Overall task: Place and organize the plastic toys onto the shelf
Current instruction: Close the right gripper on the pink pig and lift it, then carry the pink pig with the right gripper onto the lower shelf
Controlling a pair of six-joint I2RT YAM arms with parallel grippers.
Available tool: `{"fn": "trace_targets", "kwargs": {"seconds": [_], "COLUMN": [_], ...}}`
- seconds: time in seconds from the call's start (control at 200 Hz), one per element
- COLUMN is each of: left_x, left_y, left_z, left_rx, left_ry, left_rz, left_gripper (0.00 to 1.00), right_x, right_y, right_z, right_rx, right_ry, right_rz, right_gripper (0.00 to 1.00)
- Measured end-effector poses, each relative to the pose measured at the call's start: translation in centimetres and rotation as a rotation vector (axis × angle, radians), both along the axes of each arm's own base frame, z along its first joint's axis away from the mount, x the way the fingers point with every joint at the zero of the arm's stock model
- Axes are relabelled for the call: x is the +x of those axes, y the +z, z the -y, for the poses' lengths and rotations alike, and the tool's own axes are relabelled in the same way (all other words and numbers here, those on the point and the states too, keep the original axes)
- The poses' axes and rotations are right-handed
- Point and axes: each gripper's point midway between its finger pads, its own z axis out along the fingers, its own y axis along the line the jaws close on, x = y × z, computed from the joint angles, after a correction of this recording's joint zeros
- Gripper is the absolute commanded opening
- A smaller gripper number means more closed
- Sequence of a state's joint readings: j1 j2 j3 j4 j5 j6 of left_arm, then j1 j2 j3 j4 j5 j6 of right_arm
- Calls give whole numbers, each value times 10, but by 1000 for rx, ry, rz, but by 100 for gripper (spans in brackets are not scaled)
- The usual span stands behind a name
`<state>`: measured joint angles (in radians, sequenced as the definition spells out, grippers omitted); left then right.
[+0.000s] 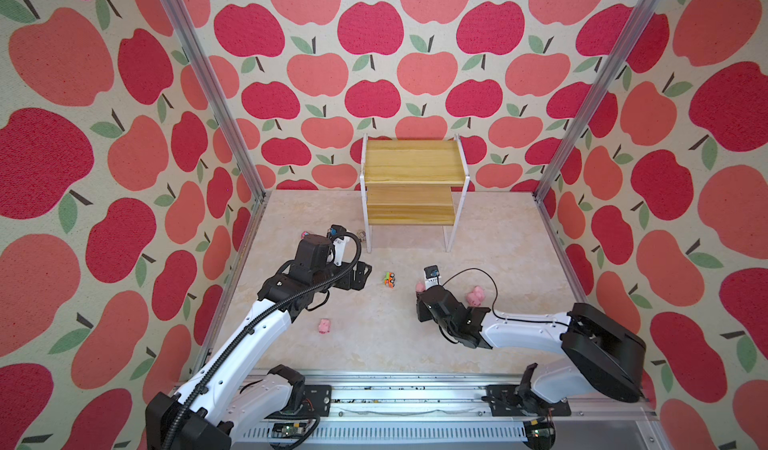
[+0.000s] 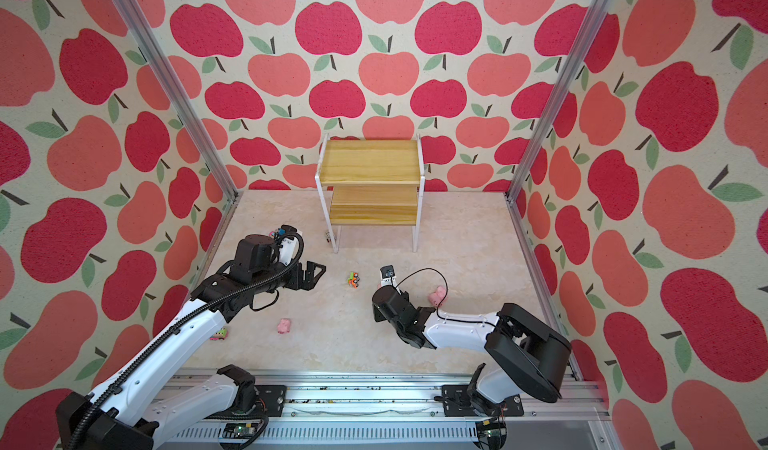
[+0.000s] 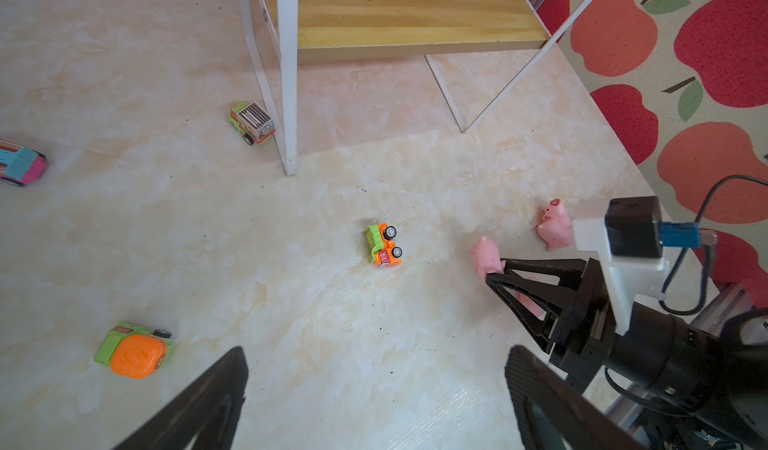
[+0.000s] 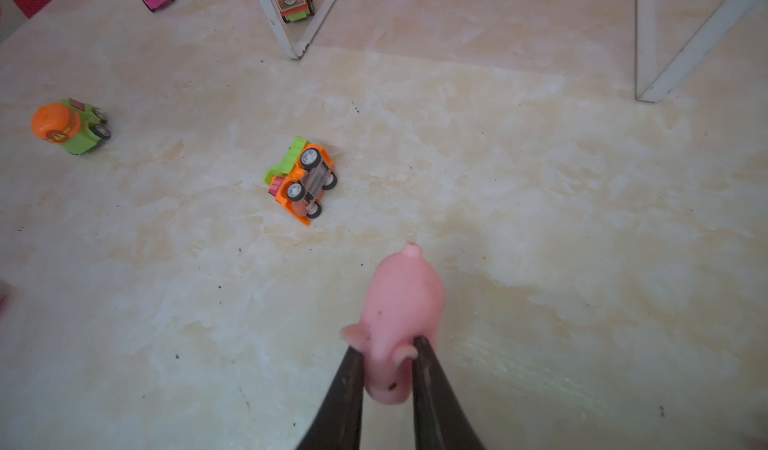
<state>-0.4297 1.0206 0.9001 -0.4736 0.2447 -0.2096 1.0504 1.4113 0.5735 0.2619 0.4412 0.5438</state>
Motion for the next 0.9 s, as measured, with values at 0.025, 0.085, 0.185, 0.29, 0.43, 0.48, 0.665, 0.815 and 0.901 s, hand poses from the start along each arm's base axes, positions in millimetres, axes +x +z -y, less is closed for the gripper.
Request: {"fn": "trace_targets", "kwargs": {"seconds": [0.025,0.085,0.185,0.29,0.43,0.48,0.665,0.815,0.901], "left_x": [0,0,-2,-3,-3,-2,6,11,11], "left_y": [0,1,5,9,11,12,11,10,12], "left_z": [0,0,-1,-1,-3,-5,-20,-31,-37], "left_rx": [0,-1,-6,-12,-13,-12,-7,3,9], "left_ry": [0,0,0,0,5,13,66,109,128], "left_rz": [0,1,14,29,37,38,39,39,45], "left_gripper": [99,99,99,99,99,99,99,99,99], "right_x": [0,-1,-2,-2,1,4,31,68,89], "right_y": [6,19,36,49,73,83,112,126,130], "right_z": [-1,-3,-6,-14,-34,-43,-76,-97,-108], "right_rx": [11,35,61,74,105,114,137,153,155], "right_ry": [12,43,91,139,201,213,218,178,153], "right_rz": [8,27,49,60,84,96,142,163,170], "right_gripper": [22,22,22,22,22,22,22,21,21]}}
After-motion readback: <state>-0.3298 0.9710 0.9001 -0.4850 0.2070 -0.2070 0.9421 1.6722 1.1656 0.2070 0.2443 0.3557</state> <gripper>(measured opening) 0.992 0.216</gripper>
